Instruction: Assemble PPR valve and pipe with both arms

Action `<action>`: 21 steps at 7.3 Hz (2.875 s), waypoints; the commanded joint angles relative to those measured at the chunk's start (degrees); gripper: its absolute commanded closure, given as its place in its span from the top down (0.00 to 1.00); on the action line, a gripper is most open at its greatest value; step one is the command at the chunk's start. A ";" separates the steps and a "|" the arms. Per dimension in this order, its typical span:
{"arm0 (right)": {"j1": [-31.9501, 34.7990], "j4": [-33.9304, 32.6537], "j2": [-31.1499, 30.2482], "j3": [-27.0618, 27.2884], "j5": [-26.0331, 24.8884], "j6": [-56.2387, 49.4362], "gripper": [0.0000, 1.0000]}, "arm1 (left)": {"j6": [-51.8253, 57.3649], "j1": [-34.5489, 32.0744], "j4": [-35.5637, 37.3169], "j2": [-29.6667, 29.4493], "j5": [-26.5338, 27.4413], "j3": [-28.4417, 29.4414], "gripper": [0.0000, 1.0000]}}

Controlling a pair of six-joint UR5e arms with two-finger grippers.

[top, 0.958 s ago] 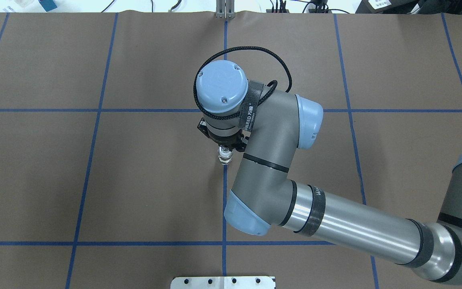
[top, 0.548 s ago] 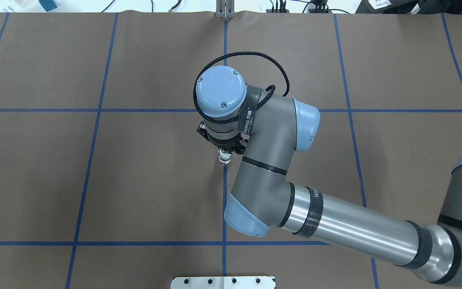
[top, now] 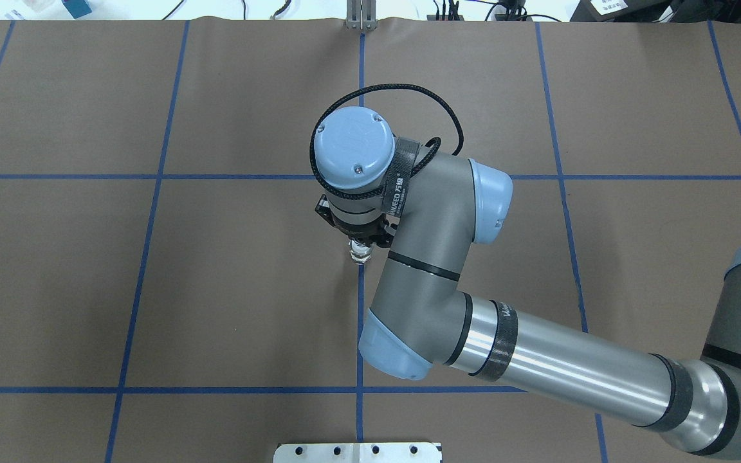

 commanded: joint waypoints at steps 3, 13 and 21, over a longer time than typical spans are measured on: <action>-0.34 0.01 0.28 0.14 -2.90 -1.08 1.00 | 0.03 -0.02 -0.01 0.00 -0.09 0.06 1.00; 13.14 -0.61 -9.24 10.91 6.12 -16.75 1.00 | -0.15 -0.02 -0.19 1.93 -0.09 0.94 1.00; 52.60 0.01 -49.07 14.38 24.50 -93.12 1.00 | -3.31 -2.56 -0.01 4.04 0.26 2.35 1.00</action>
